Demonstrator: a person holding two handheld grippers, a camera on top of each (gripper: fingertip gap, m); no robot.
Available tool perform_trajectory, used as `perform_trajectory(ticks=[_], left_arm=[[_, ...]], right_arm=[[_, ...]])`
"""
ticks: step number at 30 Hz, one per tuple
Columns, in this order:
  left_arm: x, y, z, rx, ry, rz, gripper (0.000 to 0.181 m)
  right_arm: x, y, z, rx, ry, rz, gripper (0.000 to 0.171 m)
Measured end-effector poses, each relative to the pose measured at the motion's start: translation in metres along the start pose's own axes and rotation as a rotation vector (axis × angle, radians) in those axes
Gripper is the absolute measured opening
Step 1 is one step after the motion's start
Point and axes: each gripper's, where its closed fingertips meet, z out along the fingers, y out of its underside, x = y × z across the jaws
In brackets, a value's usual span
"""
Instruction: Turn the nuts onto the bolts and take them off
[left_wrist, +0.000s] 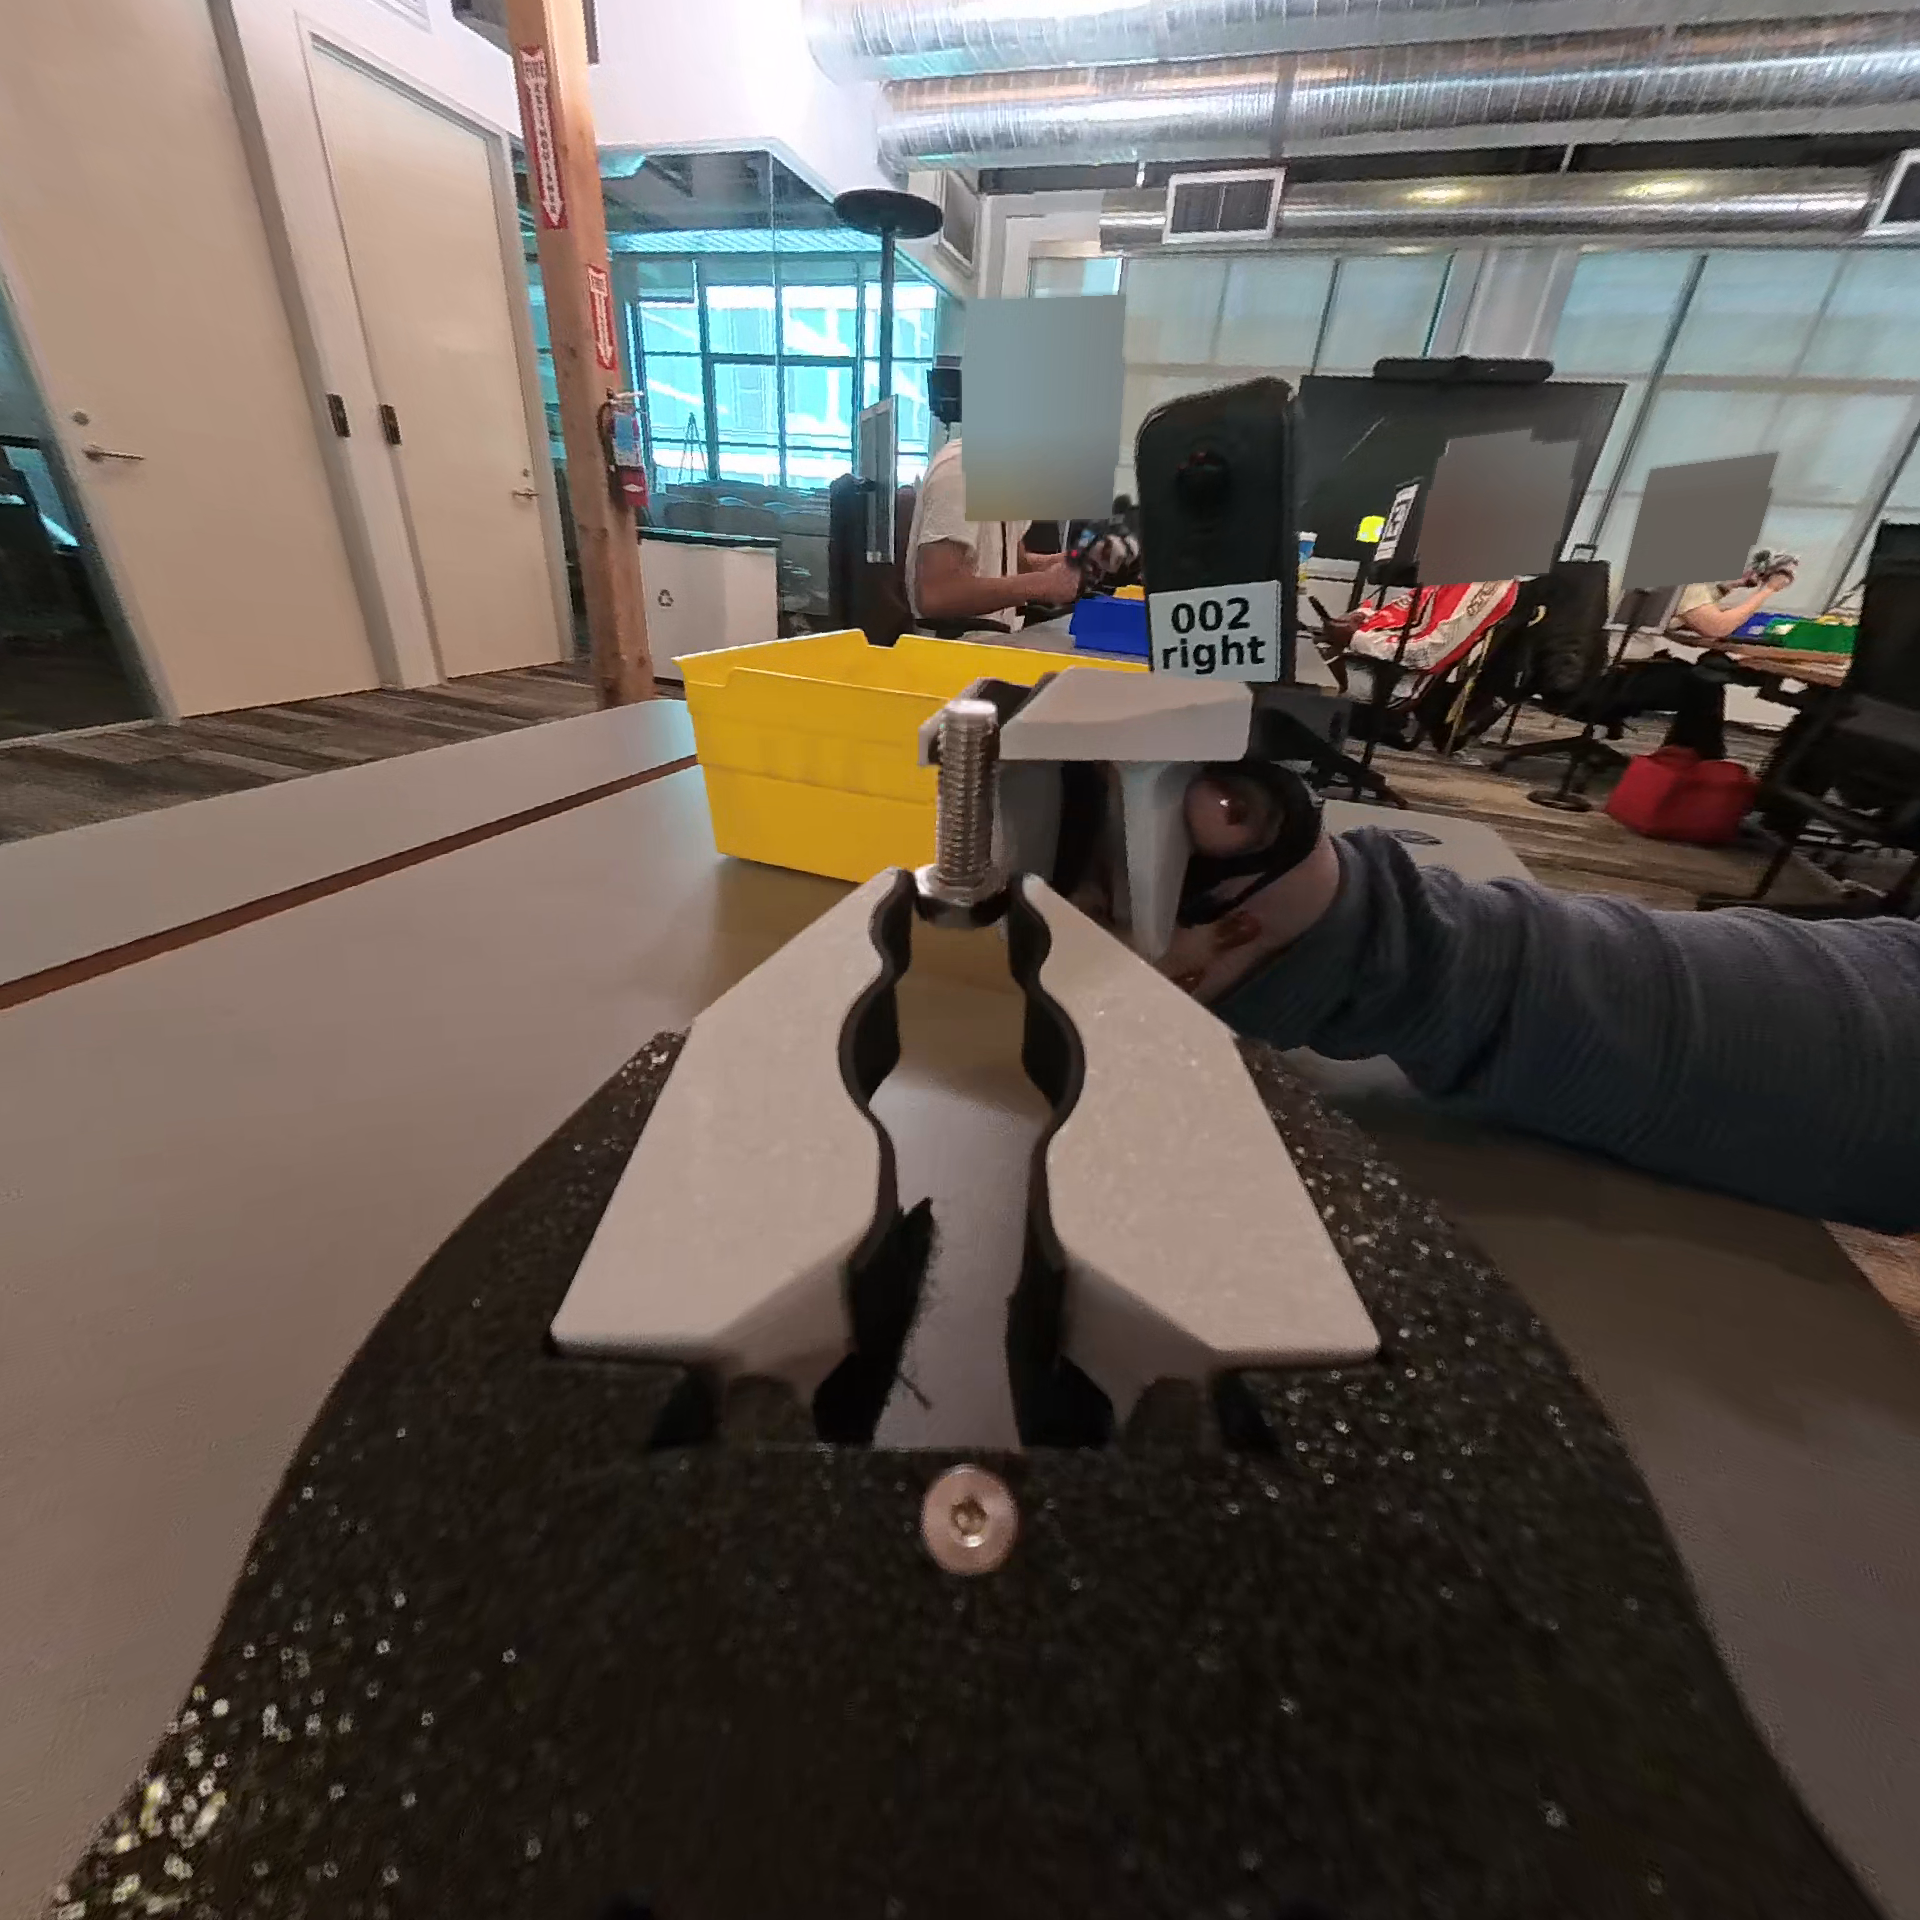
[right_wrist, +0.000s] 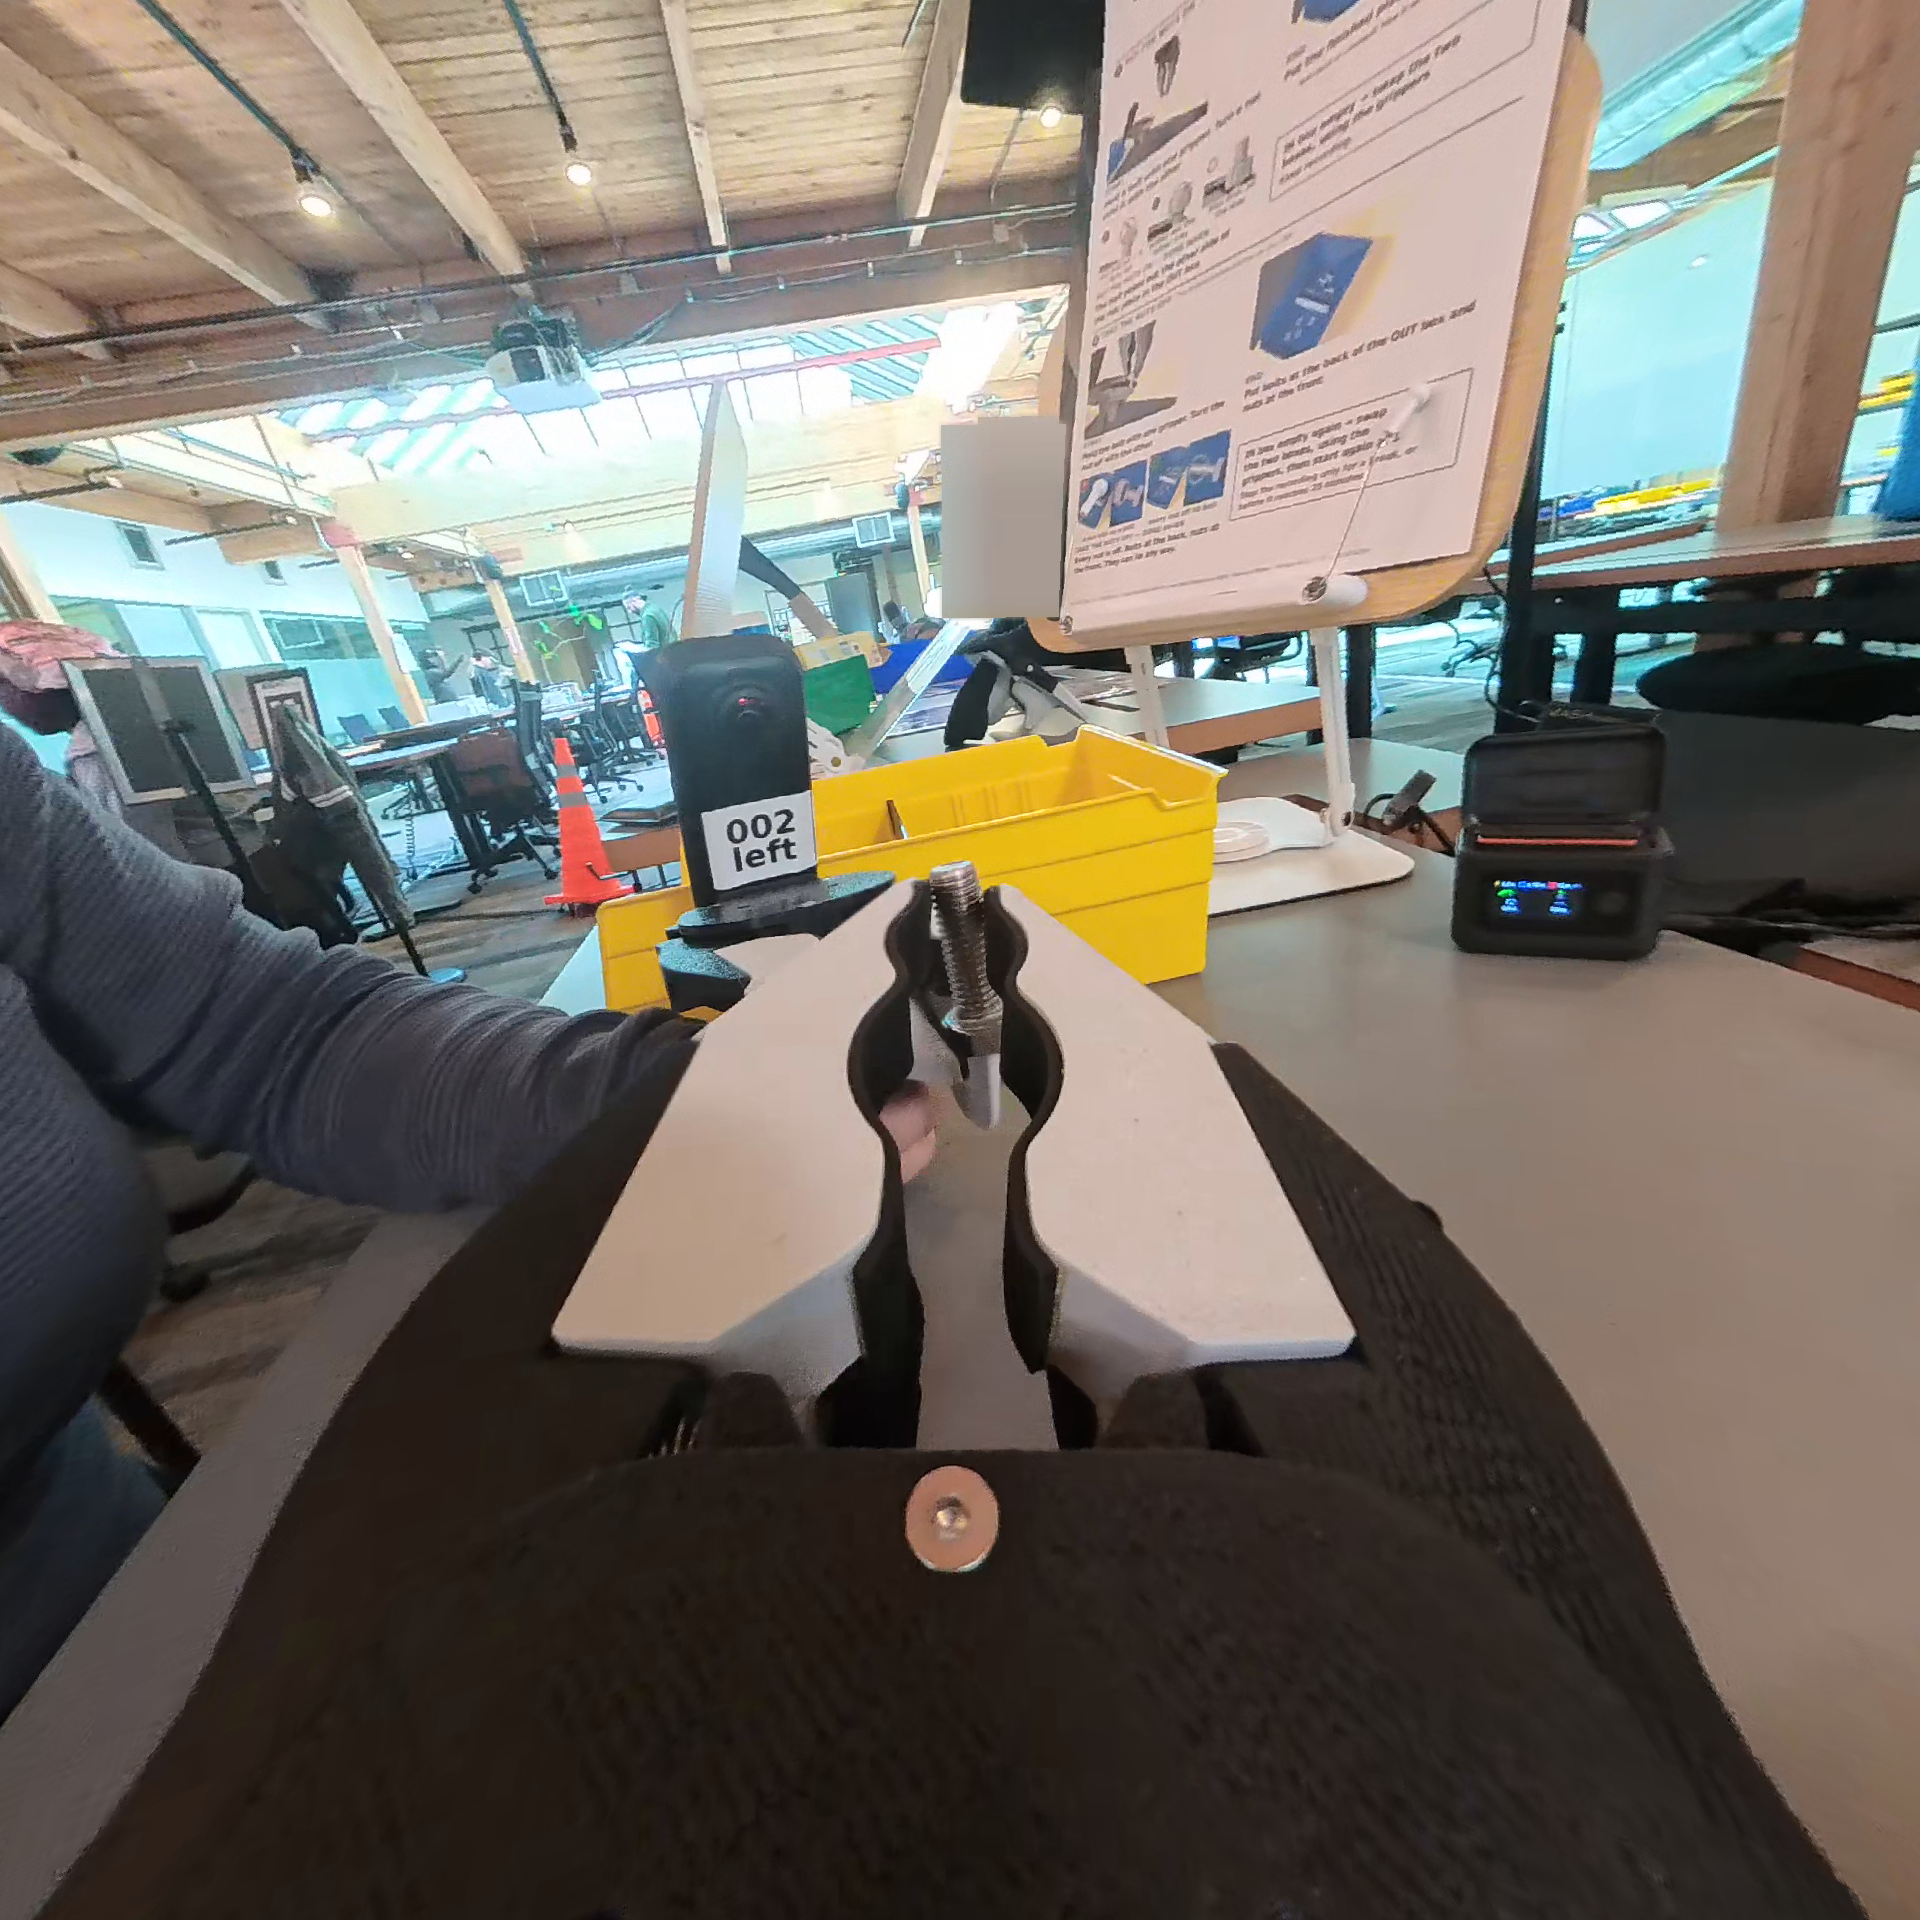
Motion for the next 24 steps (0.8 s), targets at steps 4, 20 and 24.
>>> perform_trajectory(ticks=[4, 20, 24], left_arm=[[-0.003, 0.001, 0.0, -0.012, -0.021, 0.019, 0.015], [-0.046, -0.016, -0.024, 0.077, -0.269, 0.028, 0.014], [-0.041, -0.016, -0.022, 0.079, -0.256, 0.039, 0.014]], right_arm=[[0.002, 0.0, -0.001, -0.001, 0.012, -0.002, 0.008], [0.043, 0.117, -0.025, -0.81, 0.305, -0.123, 0.03], [0.049, 0.131, -0.023, -0.872, 0.34, -0.153, 0.027]])
